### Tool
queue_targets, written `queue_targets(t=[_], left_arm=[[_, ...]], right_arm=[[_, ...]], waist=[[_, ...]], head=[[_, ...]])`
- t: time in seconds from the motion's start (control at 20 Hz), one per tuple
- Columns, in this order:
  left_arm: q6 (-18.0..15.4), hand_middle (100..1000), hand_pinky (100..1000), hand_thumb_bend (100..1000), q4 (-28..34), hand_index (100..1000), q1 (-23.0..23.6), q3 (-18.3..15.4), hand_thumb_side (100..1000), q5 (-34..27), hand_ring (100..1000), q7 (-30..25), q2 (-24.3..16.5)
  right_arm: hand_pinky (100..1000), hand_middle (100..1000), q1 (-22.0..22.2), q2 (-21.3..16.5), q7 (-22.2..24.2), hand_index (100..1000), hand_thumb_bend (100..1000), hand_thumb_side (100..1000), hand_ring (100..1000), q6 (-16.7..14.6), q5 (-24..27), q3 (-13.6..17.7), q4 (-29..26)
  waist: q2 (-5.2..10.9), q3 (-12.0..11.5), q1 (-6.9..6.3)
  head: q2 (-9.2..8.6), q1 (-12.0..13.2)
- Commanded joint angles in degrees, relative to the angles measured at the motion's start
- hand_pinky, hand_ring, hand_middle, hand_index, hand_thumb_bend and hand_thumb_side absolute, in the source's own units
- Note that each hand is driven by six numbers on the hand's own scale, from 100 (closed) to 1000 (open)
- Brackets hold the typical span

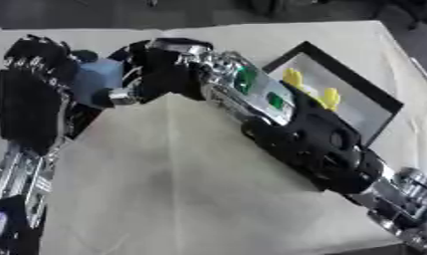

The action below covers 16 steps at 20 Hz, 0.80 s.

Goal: Pick up the objects with one hand, pass them to the other hand, and then place them into the box on the other side of the table.

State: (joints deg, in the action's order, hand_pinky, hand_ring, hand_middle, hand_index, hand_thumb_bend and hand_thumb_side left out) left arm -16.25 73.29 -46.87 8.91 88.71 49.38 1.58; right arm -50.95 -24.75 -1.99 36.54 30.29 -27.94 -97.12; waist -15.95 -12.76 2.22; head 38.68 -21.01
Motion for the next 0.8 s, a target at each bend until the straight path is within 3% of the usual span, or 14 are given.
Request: queue_targets(t=[0.05,0.3,0.5,0.8], left_arm=[[-0.38,287,484,513,0.51,499,-0.67,0.72,100,0.48,379,0.56,0.88],[0.01,289,481,510,0.59,505,-0.56,0.76,100,1.12,379,0.77,1.22],[0.43,290,480,509,0.68,507,-0.58,0.77,100,1.39,379,1.05,1.38],[0.76,292,480,509,0.68,508,-0.62,0.74,100,1.61,380,1.37,1.51]], right_arm=[[890,613,-1.66,0.54,-1.75,843,341,197,730,0.52,0.68,0.59,-0.56],[887,604,-1.98,0.83,-4.06,833,360,187,719,1.53,2.13,0.2,-0.62],[882,571,-2.11,0.98,-5.5,803,395,100,701,2.16,2.67,0.04,-0.57],[880,522,-2.15,1.0,-6.45,755,335,100,682,2.67,3.71,-0.15,-0.76]], waist=[[1.07,0.03,-0.05],[1.05,-0.02,0.02],[1.07,-0.04,0.02],[1.06,-0.04,0.02]], head=[[0.03,-0.26],[0.07,-0.37],[0.09,-0.49],[0.05,-0.52]])
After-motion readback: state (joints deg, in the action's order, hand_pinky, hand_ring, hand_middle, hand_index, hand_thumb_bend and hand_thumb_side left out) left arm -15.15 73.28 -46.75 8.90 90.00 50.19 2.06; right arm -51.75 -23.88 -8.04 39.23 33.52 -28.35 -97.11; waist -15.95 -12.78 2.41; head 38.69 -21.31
